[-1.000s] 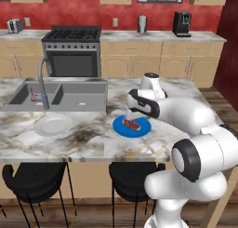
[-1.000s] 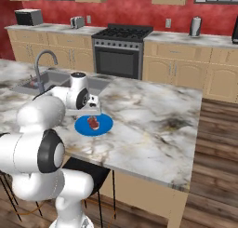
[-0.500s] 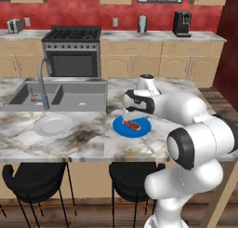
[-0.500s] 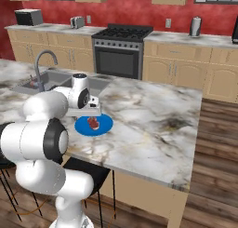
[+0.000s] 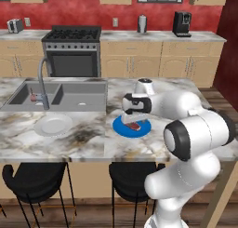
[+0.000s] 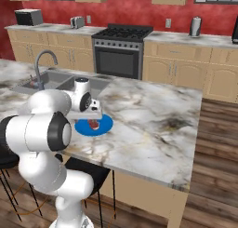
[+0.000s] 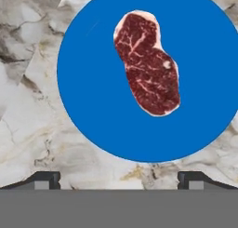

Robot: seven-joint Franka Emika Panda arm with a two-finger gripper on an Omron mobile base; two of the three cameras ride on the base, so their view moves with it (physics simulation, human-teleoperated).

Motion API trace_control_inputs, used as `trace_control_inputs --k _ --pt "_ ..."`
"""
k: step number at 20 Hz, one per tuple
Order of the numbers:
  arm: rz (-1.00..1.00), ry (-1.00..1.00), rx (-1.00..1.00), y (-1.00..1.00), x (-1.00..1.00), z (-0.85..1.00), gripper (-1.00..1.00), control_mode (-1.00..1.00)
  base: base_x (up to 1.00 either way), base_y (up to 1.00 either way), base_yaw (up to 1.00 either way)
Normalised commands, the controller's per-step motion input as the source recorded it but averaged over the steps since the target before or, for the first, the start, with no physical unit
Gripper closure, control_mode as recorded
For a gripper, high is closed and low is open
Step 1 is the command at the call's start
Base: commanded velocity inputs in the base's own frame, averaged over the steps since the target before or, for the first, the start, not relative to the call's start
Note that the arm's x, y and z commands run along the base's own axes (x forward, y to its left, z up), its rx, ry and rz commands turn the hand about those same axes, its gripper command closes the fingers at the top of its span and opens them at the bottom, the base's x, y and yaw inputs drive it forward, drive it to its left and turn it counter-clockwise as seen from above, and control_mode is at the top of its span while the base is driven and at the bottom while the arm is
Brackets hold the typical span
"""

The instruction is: Transport the steak and avocado to the fridge. Place the steak on the rack containing meat and place the avocado on the rack containing the vegetable, ensuring meats and vegetables are on different racks.

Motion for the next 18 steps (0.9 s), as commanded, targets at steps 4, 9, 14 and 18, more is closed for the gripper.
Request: trace_control_inputs --k 4,9,14,18 --pt "0.02 -0.03 -0.01 0.00 0.11 -0.27 -1.00 -1.00 0.00 0.00 0.00" --pt "0.01 -0.08 -0.02 0.00 0.17 -0.11 -1.00 -1.00 0.00 0.00 0.00" --pt "0.00 -0.05 0.00 -0.17 0.21 -0.04 -1.00 -1.00 0.00 0.00 0.00" --pt "0.00 0.00 0.00 -0.17 0.27 -0.04 -1.00 -1.00 0.00 0.00 0.00"
